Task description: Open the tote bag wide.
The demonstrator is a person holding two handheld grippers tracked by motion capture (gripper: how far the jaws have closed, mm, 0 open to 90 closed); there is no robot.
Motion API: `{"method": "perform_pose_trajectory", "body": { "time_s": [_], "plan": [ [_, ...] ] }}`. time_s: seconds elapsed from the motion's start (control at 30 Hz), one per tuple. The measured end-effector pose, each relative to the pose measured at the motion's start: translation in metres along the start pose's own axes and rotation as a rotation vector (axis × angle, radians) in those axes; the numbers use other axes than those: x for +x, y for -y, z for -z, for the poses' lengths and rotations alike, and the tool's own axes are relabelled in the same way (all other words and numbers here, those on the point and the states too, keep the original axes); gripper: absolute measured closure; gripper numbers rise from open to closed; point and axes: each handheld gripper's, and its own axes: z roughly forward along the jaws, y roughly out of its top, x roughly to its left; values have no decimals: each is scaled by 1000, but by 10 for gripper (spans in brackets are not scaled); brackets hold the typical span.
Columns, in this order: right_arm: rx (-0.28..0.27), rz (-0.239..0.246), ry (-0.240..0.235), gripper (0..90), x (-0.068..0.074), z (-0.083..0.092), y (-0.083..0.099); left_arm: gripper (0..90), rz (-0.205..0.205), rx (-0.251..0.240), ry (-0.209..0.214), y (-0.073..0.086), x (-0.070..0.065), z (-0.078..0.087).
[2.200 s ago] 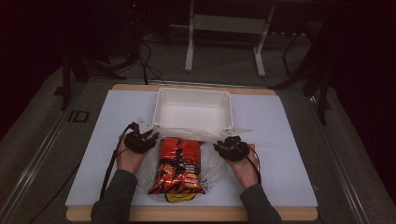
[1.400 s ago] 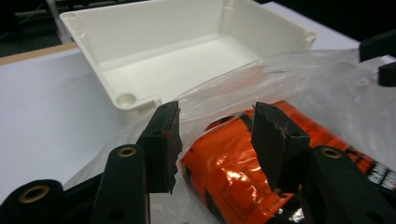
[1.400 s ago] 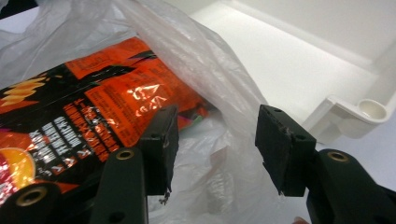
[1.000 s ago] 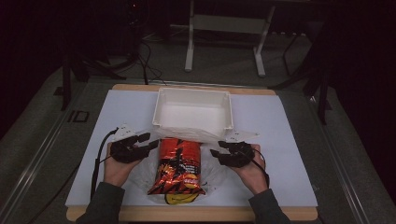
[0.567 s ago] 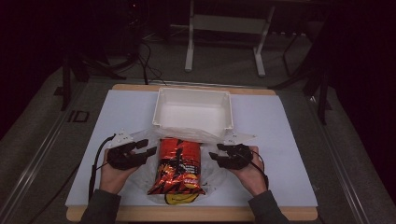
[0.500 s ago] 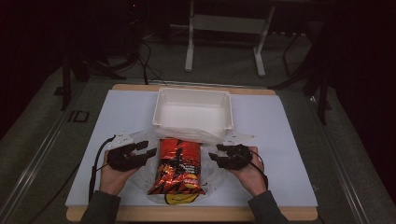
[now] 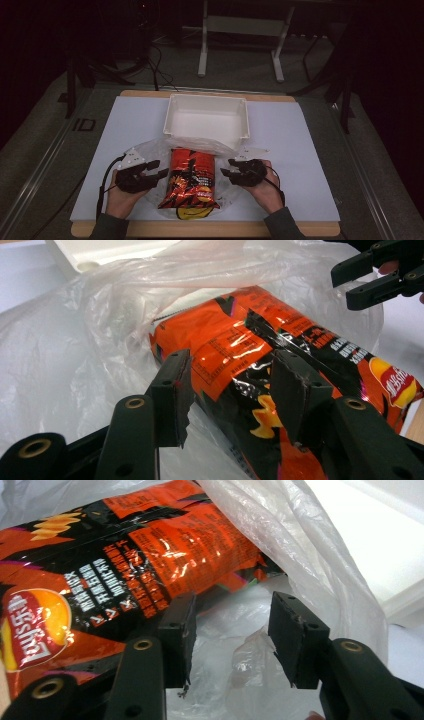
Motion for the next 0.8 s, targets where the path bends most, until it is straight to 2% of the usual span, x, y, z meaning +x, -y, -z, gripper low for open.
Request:
{"method": "perform_pose_trajectory", "body": {
  "time_s": [0.1,0.37,0.47,0.57,0.8],
  "plan": [
    [-12,-4,-2,570,2,1,1,518,-11,11,1,1,-4,1],
    [-28,24,-10,636,10,5,2,519,-37,44,9,9,-15,5],
    [-56,43,-11,630,15,9,0,519,-39,51,14,12,-16,7],
    [-71,40,-21,629,15,12,-2,519,-36,54,14,15,-17,8],
    [-106,49,-37,554,21,20,-5,517,-26,57,22,20,-17,11]
  ]
}}
